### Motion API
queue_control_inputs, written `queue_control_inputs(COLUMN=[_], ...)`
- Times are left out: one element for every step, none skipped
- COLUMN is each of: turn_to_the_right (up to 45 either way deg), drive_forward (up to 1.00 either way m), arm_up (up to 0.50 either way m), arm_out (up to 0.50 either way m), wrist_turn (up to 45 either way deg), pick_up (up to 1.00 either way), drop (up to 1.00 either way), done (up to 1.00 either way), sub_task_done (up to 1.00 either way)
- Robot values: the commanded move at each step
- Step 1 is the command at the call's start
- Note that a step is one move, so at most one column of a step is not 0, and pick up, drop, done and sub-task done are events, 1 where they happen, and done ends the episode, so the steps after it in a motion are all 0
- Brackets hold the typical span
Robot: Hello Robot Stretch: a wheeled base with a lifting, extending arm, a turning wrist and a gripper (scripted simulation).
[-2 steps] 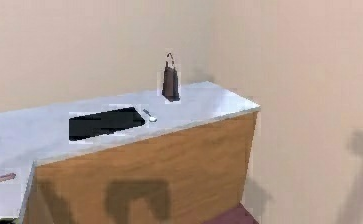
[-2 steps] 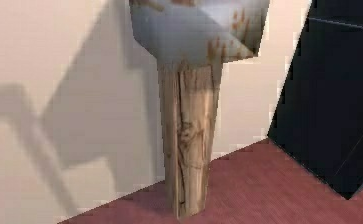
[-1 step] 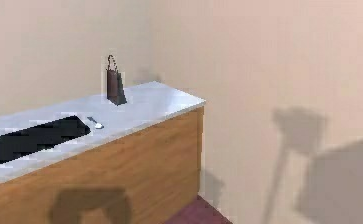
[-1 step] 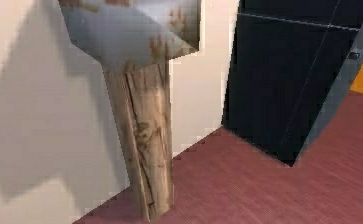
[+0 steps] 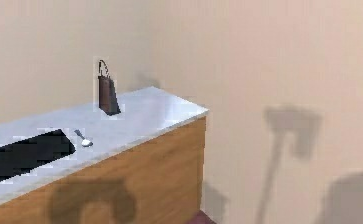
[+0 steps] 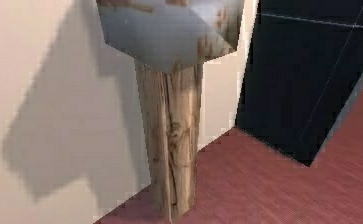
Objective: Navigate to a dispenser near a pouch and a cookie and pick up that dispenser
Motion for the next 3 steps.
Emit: queue_control_inputs(turn_to_the_right=[-9.0, 0.0, -45.0], drive_forward=[0.0, 0.1, 0.0], arm_up=[0.0, 0.0, 0.0], arm_out=[0.0, 0.0, 0.0], wrist_turn=[0.0, 0.0, 0.0], pick_up=[0.0, 0.0, 0.0], drop=[0.0, 0.0, 0.0], done=[0.0, 0.0, 0.0], sub_task_done=[0.0, 0.0, 0.0])
